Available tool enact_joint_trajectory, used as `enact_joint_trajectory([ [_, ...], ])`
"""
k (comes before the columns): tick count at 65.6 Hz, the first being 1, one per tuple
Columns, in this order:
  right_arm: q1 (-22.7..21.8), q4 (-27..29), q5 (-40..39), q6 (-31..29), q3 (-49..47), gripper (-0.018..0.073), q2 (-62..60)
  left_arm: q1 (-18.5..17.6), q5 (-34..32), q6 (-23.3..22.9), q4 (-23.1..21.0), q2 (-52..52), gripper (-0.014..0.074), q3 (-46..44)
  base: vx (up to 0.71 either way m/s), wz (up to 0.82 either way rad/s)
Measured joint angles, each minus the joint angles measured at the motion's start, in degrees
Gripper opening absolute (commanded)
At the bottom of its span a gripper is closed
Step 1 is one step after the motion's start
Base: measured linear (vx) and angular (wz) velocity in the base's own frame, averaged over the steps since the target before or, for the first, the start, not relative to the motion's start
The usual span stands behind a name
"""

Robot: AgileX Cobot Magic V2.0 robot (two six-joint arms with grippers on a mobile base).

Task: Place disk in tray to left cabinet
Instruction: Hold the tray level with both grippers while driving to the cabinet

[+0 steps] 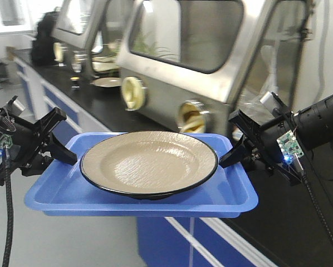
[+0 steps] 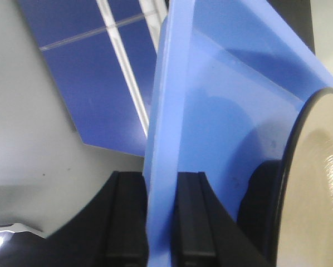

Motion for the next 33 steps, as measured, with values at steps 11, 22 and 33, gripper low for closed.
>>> enact_joint_trajectory([
  [11,0.0,0.0,0.0,0.04,0.0,-0.0005,0.0,0.0,0.0,0.0,0.0,0.0,-0.0001,0.0,0.08,0.62],
  [22,0.0,0.0,0.04,0.04,0.0,-0.0005,0.0,0.0,0.0,0.0,0.0,0.0,-0.0001,0.0,0.11,0.67],
  [33,0.0,0.0,0.04,0.04,0.0,-0.0005,0.0,0.0,0.0,0.0,0.0,0.0,-0.0001,0.0,0.14,0.66],
])
